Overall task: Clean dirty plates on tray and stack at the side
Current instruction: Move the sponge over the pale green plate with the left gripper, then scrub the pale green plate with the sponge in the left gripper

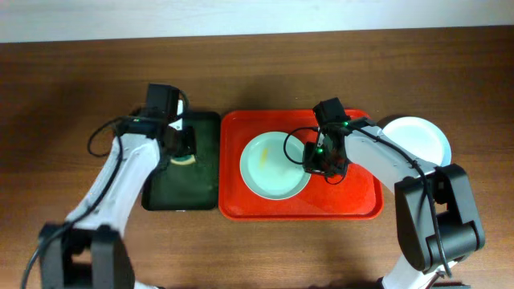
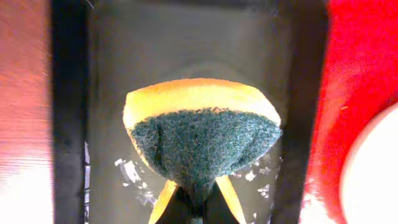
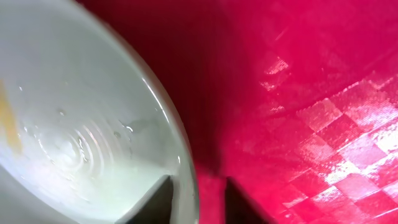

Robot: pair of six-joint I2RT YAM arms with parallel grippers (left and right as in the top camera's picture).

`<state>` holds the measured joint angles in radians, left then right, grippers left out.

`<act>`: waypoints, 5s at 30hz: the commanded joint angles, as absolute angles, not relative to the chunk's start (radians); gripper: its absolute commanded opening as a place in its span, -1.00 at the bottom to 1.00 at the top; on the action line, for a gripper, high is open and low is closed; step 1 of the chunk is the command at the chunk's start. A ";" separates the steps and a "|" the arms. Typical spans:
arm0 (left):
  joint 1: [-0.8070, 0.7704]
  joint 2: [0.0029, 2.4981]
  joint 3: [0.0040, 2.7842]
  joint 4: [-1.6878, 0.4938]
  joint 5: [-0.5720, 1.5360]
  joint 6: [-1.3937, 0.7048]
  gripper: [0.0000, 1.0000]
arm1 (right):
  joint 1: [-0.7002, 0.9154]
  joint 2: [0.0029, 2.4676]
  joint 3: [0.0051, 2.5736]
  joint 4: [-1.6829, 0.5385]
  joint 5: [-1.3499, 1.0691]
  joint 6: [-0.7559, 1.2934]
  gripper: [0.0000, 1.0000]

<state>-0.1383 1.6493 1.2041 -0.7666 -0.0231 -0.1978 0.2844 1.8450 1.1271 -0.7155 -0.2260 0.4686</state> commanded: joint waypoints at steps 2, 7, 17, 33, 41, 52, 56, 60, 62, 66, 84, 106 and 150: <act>-0.142 1.564 1.227 -0.783 -0.046 -0.192 -1.00 | 0.290 1.853 1.122 -0.717 -0.213 0.465 -0.23; -0.142 1.565 1.227 -0.813 -0.046 -0.192 -1.00 | 0.290 1.854 1.115 -0.714 -0.209 0.465 -0.23; -0.142 1.565 1.227 -0.813 -0.046 -0.192 -1.00 | 0.290 1.854 1.109 -0.702 -0.209 0.465 -0.59; -0.141 1.583 1.317 -0.941 0.074 -0.191 -1.00 | 0.290 1.854 1.109 -0.651 -0.328 0.465 -0.92; -0.146 1.668 1.465 -1.019 0.057 -0.162 -1.00 | 0.290 1.854 1.108 -0.635 -0.363 0.465 -0.92; -0.244 1.807 1.463 -0.982 0.241 -0.163 -1.00 | 0.342 1.854 1.103 -0.643 -0.352 0.465 -0.92; -0.308 1.819 1.463 -0.982 0.248 -0.174 -1.00 | 0.347 1.854 1.103 -0.641 -0.319 0.464 -0.92; -0.355 1.819 1.463 -0.978 0.247 -0.224 -1.00 | 0.348 1.854 1.103 -0.626 -0.310 0.465 -0.92; -0.372 1.820 1.463 -0.978 0.246 -0.228 -1.00 | 0.348 1.854 1.103 -0.623 -0.310 0.465 -0.92; -0.395 1.822 1.460 -0.971 0.167 -0.277 -1.00 | 0.348 1.854 1.103 -0.623 -0.310 0.464 -0.92; -0.406 1.973 1.459 -0.876 0.168 -0.234 -1.00 | 0.348 1.854 1.103 -0.620 -0.303 0.397 -0.92; -0.524 2.215 1.460 -0.870 0.181 -0.234 -1.00 | 0.348 1.855 1.103 -0.613 -0.303 0.397 -0.91; -0.450 2.210 1.454 -0.884 0.629 -0.087 -1.00 | 0.348 1.855 1.103 -0.613 -0.303 0.397 -0.92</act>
